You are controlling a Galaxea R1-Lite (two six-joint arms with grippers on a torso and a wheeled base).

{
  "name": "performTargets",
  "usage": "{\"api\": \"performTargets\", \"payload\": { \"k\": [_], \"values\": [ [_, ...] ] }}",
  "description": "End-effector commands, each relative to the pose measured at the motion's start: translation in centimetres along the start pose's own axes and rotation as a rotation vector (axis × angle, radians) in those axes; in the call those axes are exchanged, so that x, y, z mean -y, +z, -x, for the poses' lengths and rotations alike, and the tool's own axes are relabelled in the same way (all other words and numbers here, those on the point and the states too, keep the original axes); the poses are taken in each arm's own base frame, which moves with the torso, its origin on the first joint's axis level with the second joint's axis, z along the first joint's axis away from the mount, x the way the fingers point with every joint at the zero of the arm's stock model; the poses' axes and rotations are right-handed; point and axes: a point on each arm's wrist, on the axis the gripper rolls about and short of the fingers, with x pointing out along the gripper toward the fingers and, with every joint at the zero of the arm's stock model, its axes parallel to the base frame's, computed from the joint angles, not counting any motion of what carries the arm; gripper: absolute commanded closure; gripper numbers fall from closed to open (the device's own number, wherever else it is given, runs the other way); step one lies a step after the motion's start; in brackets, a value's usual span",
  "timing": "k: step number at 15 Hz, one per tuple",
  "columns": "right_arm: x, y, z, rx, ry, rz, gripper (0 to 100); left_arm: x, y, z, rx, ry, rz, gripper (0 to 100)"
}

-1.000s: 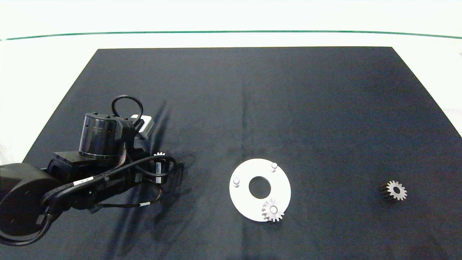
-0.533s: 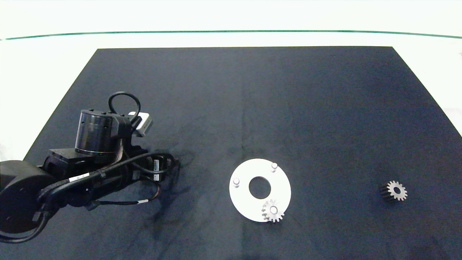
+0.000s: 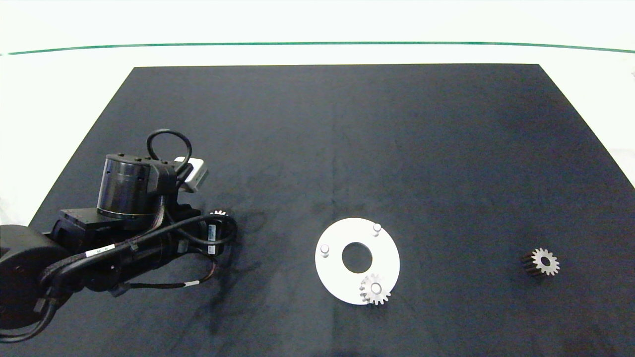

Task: Install three planetary gears onto the carrier pins

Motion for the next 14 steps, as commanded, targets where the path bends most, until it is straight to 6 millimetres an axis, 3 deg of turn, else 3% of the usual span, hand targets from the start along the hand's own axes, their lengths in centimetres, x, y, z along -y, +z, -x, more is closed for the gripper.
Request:
{"api": "performTargets", "payload": {
  "k": [1,5,14],
  "values": [
    [0.00,-0.03,0.01,-0.001,0.001,0.000,0,0.05,-0.25,-0.14,-0.013,0.000,-0.002,72],
    [0.00,0.00,0.02,0.000,0.001,0.000,0,0.09,-0.36,-0.18,-0.017,-0.001,-0.001,74],
    [0.00,0.06,0.04,0.003,-0.001,0.000,0,0.06,-0.15,0.04,-0.008,-0.001,0.001,92]
  ]
}}
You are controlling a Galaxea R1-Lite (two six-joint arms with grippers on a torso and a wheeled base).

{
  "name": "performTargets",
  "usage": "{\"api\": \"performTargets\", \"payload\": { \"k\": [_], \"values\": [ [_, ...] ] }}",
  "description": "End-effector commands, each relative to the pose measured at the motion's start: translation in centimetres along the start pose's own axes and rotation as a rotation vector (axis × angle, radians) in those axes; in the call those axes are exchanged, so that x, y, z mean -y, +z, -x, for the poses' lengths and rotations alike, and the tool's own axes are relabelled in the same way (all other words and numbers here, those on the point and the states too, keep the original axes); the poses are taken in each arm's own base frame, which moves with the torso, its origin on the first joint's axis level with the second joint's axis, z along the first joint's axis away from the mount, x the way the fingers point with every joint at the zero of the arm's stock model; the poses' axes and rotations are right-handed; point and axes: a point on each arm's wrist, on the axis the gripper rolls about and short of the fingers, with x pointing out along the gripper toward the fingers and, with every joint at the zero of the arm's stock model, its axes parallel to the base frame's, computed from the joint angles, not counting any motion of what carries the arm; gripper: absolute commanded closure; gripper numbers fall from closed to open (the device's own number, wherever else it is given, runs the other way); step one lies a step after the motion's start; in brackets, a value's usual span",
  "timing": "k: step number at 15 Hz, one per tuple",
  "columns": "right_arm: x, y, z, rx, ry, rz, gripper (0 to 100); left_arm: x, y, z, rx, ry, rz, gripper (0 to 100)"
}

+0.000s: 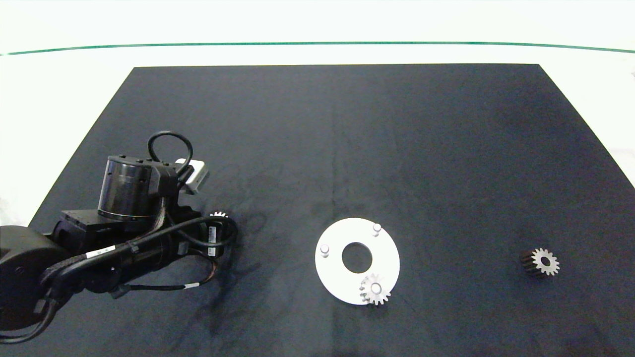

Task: Install three planetary gears onto the carrier pins

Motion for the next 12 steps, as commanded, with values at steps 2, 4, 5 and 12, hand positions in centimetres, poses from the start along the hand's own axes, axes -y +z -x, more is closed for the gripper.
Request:
{"api": "performTargets", "payload": {
  "k": [2,4,5,12],
  "values": [
    [0.0,0.1,0.0,-0.002,0.001,0.000,0,0.0,0.3,0.4,0.019,-0.001,0.001,96],
    [0.0,0.1,0.0,-0.002,0.001,0.000,0,-0.1,0.8,0.9,0.042,-0.002,0.006,96],
    [0.0,0.1,0.0,-0.002,0.001,0.000,0,-0.2,0.8,1.0,0.042,-0.001,0.007,96],
    [0.0,0.2,0.0,0.001,0.001,0.000,0,0.9,1.2,5.1,0.038,-0.052,-0.036,96]
  ]
}}
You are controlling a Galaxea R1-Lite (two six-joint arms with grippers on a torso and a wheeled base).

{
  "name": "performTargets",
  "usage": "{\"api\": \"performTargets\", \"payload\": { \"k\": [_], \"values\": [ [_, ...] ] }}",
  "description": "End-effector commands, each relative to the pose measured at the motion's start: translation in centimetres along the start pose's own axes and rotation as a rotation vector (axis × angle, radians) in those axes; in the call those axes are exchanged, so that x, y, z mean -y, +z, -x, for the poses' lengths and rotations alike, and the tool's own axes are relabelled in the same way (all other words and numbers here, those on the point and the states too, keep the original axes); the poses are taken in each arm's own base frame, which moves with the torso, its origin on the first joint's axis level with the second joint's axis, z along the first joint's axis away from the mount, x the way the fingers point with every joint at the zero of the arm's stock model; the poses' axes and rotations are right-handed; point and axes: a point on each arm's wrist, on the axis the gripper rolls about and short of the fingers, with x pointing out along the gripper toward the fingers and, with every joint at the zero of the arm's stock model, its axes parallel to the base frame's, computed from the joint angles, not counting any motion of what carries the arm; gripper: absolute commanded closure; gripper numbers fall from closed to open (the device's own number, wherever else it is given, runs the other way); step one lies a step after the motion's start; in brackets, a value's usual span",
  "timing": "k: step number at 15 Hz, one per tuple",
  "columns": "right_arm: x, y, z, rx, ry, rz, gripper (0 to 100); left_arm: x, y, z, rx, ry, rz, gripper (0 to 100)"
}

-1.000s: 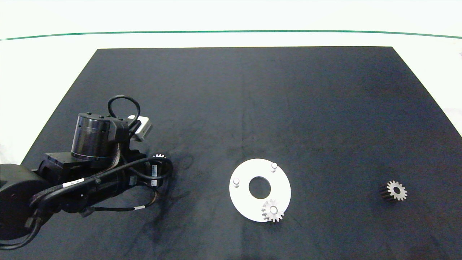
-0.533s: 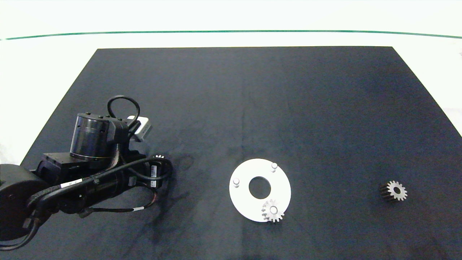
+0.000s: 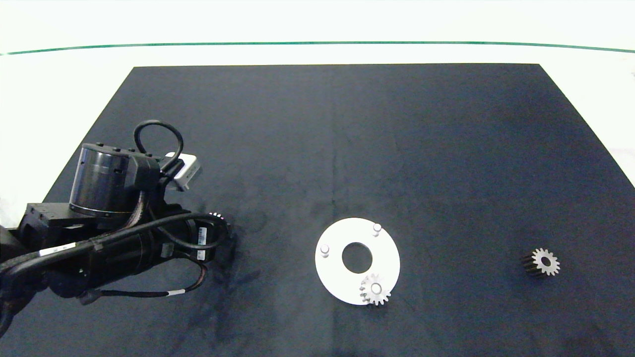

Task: Install three planetary gears onto the carrier pins

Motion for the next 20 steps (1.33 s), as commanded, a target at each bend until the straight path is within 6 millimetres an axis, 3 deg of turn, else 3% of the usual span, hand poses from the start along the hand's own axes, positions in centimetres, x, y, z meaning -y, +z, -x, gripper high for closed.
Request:
{"api": "performTargets", "payload": {
  "k": [1,8,11,15,20],
  "values": [
    [0.0,0.0,0.0,0.001,0.001,0.000,0,1.3,0.2,2.9,0.041,-0.032,-0.033,96],
    [0.0,-0.2,0.2,0.001,0.002,0.000,0,7.1,-0.5,6.3,0.128,-0.175,-0.129,96],
    [0.0,-0.1,0.4,0.013,0.001,0.000,0,10.1,-0.9,4.3,0.158,-0.194,-0.140,96],
    [0.0,-0.1,0.5,0.016,0.004,0.000,0,12.0,-1.3,2.1,0.153,-0.189,-0.151,96],
    [0.0,-0.2,0.5,0.016,0.007,-0.002,0,13.8,-1.1,1.9,0.169,-0.201,-0.165,96]
  ]
}}
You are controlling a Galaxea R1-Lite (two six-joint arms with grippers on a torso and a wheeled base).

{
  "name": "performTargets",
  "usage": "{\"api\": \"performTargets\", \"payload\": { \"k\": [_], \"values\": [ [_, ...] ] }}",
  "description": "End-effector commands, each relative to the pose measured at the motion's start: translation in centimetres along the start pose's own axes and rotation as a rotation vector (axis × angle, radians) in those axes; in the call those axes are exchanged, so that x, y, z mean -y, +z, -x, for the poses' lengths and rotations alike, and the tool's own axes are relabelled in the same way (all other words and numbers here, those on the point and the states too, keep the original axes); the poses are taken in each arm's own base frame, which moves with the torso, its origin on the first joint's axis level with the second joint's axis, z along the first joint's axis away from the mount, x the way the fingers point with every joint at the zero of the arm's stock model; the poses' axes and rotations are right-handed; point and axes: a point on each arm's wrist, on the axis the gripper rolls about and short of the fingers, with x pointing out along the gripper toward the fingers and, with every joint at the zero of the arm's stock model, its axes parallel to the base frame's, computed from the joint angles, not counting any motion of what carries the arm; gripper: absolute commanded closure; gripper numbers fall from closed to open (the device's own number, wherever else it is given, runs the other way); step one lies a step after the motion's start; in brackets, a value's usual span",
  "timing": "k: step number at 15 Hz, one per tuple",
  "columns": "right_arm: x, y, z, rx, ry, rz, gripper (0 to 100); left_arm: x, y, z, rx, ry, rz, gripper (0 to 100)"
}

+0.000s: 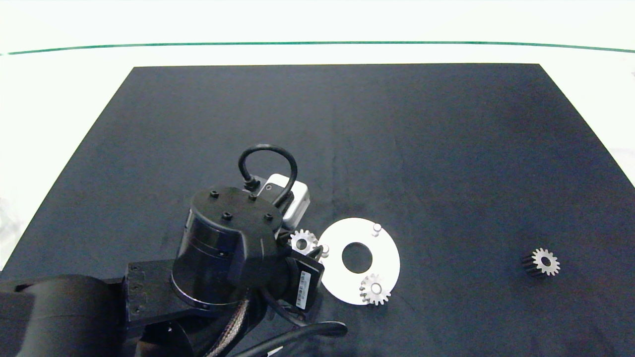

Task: Install three planetary gears onto the carrier pins

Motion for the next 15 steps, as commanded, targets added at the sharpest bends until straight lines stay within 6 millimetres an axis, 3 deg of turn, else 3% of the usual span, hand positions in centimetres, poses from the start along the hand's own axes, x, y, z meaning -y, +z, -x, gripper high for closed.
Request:
{"api": "performTargets", "payload": {
  "k": [1,15],
  "values": [
    [0.0,0.0,0.0,-0.001,0.002,-0.002,0,1.0,0.3,-0.5,0.002,-0.018,-0.009,96],
    [0.0,0.0,0.0,-0.001,0.003,0.000,0,2.3,-0.5,-2.1,-0.008,0.008,-0.027,96]
  ]
}}
